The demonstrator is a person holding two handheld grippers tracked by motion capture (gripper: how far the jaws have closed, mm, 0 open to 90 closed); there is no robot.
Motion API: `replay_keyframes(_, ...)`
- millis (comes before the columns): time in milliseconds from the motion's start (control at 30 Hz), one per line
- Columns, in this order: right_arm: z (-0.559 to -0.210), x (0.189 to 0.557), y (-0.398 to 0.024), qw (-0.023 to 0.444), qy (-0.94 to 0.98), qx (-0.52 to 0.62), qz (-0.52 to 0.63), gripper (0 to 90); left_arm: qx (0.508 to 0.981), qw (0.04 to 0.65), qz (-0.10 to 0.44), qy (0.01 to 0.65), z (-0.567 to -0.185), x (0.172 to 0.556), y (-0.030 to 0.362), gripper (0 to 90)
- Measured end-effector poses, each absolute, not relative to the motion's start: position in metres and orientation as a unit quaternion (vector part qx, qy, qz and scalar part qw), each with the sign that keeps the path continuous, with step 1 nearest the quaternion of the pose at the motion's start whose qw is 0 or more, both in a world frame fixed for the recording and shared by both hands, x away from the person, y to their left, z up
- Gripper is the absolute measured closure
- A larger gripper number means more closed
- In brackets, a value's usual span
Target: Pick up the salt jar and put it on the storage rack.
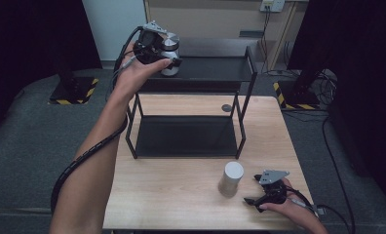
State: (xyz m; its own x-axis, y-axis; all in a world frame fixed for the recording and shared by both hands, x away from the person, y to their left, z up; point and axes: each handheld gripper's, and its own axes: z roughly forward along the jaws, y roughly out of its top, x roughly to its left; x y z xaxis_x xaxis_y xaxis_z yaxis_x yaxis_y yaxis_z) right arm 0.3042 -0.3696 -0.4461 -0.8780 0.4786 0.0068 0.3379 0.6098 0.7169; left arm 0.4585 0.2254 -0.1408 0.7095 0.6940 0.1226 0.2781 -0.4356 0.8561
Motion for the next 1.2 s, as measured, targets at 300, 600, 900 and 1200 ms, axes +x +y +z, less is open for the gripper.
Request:
replay_keyframes(300,-0.446,0.304,-0.37,0.093,0.892,0.228,0.378,1.6,0.811,0.438,0.23,0.312,-0.143,0.46,0.224,29.8)
replay_keyframes(600,-0.446,0.304,-0.37,0.093,0.892,0.229,0.378,1.6,0.802,0.454,0.215,0.325,-0.149,0.464,0.231,29.7)
replay_keyframes(900,-0.446,0.304,-0.37,0.093,0.892,0.228,0.378,1.6,0.796,0.466,0.204,0.329,-0.153,0.467,0.237,29.6)
replay_keyframes(1200,-0.446,0.304,-0.37,0.093,0.892,0.228,0.378,1.6,0.795,0.467,0.204,0.33,-0.154,0.467,0.237,29.6)
